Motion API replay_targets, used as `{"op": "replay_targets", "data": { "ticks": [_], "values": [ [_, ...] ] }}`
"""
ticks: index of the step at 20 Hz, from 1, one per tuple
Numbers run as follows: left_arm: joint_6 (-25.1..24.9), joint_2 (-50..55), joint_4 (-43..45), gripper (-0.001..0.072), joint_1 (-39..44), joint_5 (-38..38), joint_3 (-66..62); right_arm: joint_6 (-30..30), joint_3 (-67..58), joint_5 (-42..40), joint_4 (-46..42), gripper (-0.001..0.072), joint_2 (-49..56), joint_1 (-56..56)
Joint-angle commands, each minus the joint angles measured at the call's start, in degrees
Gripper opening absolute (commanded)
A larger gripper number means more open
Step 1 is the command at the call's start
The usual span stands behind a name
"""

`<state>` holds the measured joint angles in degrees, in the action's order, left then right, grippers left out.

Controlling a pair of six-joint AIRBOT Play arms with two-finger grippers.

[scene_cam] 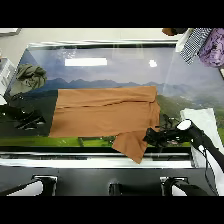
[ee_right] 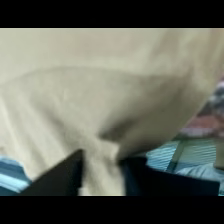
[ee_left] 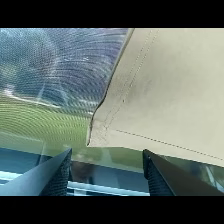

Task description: Fold the clothes and pants, and hang the long-sleeved shirts on hangers.

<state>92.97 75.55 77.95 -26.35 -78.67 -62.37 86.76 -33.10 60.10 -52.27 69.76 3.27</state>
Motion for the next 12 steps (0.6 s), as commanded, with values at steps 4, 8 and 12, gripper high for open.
{"op": "replay_targets", "data": {
  "ticks": [4,8,12],
  "values": [
    [-1.53,-1.38,0.15,0.0501,-2.12,2.23,4.04,0.68,-0.52,0.42,0.85,0.0026,0.11,-0.42],
    [-8.74,-5.33,-12.66,0.0501,-11.15,9.55,13.55,0.70,-0.83,1.51,1.51,0.0026,-0.46,-0.42],
    [-13.79,-4.31,-17.53,0.0501,-14.62,10.73,18.10,0.74,-0.87,1.25,3.39,0.0026,-1.14,-0.42]
  ]
}}
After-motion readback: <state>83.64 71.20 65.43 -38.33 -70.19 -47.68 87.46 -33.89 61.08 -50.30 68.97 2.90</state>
